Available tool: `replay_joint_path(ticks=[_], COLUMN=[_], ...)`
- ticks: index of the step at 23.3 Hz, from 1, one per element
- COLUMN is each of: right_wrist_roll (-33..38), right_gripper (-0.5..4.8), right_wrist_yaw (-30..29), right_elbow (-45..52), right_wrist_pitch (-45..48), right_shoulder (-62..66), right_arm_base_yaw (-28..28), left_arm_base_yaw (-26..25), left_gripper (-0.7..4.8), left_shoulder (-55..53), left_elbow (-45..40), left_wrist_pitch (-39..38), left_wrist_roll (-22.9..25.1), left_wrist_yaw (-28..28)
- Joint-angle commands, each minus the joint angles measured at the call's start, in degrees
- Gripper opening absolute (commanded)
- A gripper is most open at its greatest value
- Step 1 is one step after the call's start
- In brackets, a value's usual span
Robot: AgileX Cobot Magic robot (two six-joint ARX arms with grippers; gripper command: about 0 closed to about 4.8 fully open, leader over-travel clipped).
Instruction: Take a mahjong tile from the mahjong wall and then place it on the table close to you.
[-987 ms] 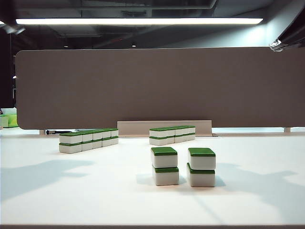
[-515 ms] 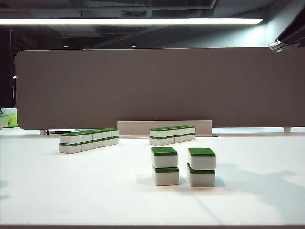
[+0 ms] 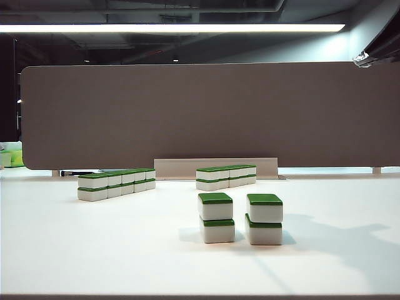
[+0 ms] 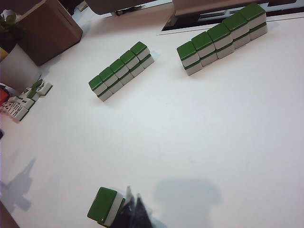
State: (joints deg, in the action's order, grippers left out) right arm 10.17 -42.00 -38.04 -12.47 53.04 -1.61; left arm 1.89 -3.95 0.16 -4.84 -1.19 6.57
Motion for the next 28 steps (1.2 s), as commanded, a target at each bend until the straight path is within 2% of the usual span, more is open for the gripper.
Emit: replay_joint_path(ticks=[1,7,15,28], right_wrist_roll=[-0.1,-0.1,-0.2,-0.1], right_gripper=[-0.01,-0.01,-0.01,-0.01], right_wrist_yaw=[-0.1,-0.1,-0.1,-0.1], right_elbow=[-0.3,-0.3,-0.3,-0.3], right_wrist_pitch=[0.7,0.7,0.7,0.7], right_shoulder=[-0.1,-0.1,-0.1,-0.1], right_arm_base_yaw=[0.0,0.0,0.0,0.0], left_arm_base_yaw=[0.0,0.0,-2.9,-2.8], left_gripper=[0.18,0.2,0.2,0.21], left_shoulder=[3.2,3.7,3.7,3.7], left_elbow=[0.2,0.2,0.2,0.2], left_wrist_pitch=[-5.7,-5.6,-5.6,-5.6], left_wrist_roll=[-0.4,-0.3,-0.3,-0.3], left_wrist_yaw=[0.1,-0.1,-2.5,-2.8])
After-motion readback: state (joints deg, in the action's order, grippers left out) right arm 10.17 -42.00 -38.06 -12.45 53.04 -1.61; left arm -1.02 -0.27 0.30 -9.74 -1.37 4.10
